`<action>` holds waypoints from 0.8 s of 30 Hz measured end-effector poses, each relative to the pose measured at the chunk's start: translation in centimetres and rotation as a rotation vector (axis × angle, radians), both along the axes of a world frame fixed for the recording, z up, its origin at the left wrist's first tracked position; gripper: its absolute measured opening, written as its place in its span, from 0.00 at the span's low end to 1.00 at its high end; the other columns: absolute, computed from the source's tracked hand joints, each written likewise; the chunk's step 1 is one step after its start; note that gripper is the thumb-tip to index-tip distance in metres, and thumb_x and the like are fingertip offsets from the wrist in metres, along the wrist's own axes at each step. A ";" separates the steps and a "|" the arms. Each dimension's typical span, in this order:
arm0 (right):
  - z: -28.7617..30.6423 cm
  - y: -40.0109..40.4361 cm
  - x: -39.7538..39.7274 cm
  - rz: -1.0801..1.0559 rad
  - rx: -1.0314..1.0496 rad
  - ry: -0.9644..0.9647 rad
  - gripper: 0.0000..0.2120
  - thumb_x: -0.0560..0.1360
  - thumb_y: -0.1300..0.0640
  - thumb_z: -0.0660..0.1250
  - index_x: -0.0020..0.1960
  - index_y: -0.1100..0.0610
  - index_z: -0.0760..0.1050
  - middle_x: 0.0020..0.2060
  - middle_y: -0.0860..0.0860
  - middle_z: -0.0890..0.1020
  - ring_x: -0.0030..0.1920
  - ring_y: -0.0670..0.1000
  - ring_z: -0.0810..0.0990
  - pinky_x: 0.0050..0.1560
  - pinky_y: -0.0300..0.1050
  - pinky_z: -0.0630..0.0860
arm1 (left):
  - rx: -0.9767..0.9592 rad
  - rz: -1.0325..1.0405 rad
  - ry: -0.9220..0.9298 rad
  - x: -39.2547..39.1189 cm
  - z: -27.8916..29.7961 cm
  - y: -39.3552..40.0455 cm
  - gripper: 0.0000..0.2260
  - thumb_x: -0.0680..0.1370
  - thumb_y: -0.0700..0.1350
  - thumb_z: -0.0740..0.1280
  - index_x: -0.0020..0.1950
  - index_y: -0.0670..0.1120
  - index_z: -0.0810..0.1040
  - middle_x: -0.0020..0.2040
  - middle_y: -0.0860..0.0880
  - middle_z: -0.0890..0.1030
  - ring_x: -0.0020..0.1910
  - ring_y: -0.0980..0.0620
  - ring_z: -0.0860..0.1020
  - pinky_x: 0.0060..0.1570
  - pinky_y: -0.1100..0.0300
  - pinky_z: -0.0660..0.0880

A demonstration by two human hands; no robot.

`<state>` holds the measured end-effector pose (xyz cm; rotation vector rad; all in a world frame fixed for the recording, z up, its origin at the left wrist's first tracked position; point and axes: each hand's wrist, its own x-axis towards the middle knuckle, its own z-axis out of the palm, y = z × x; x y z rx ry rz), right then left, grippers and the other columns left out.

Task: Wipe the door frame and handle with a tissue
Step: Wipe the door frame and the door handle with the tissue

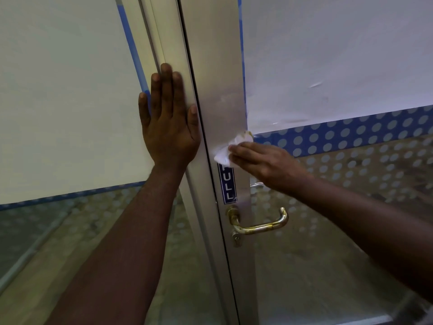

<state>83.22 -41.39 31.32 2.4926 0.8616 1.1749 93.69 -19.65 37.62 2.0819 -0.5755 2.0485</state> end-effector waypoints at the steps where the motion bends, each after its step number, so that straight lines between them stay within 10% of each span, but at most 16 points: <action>1: 0.7 -0.1 0.3 0.020 0.011 -0.049 0.18 0.75 0.66 0.66 0.65 0.64 0.74 0.63 0.62 0.77 0.58 0.60 0.78 0.47 0.51 0.81 | -0.001 0.009 -0.004 0.1 0.0 0.0 0.25 0.86 0.52 0.50 0.81 0.42 0.57 0.80 0.40 0.61 0.79 0.43 0.57 0.79 0.52 0.40; 11: -4.0 0.5 -0.5 0.085 -0.166 0.200 0.17 0.79 0.60 0.56 0.63 0.64 0.75 0.55 0.60 0.80 0.48 0.55 0.81 0.38 0.45 0.81 | -0.002 0.018 -0.013 0.4 0.0 0.0 0.25 0.86 0.52 0.51 0.80 0.41 0.59 0.79 0.39 0.63 0.80 0.43 0.56 0.78 0.52 0.41; 17: -2.6 1.5 1.2 0.044 0.176 -0.071 0.13 0.79 0.61 0.61 0.60 0.64 0.77 0.51 0.60 0.80 0.46 0.54 0.78 0.33 0.42 0.76 | -0.006 0.035 -0.006 0.4 0.1 0.1 0.25 0.86 0.52 0.52 0.80 0.41 0.60 0.79 0.39 0.63 0.79 0.43 0.58 0.78 0.50 0.43; 24: -6.6 0.4 -0.7 0.052 0.097 0.282 0.17 0.81 0.54 0.55 0.62 0.60 0.76 0.53 0.56 0.79 0.43 0.51 0.80 0.40 0.39 0.77 | -0.003 0.015 -0.004 0.3 0.0 0.1 0.24 0.86 0.52 0.52 0.80 0.41 0.59 0.79 0.39 0.63 0.79 0.42 0.58 0.78 0.50 0.43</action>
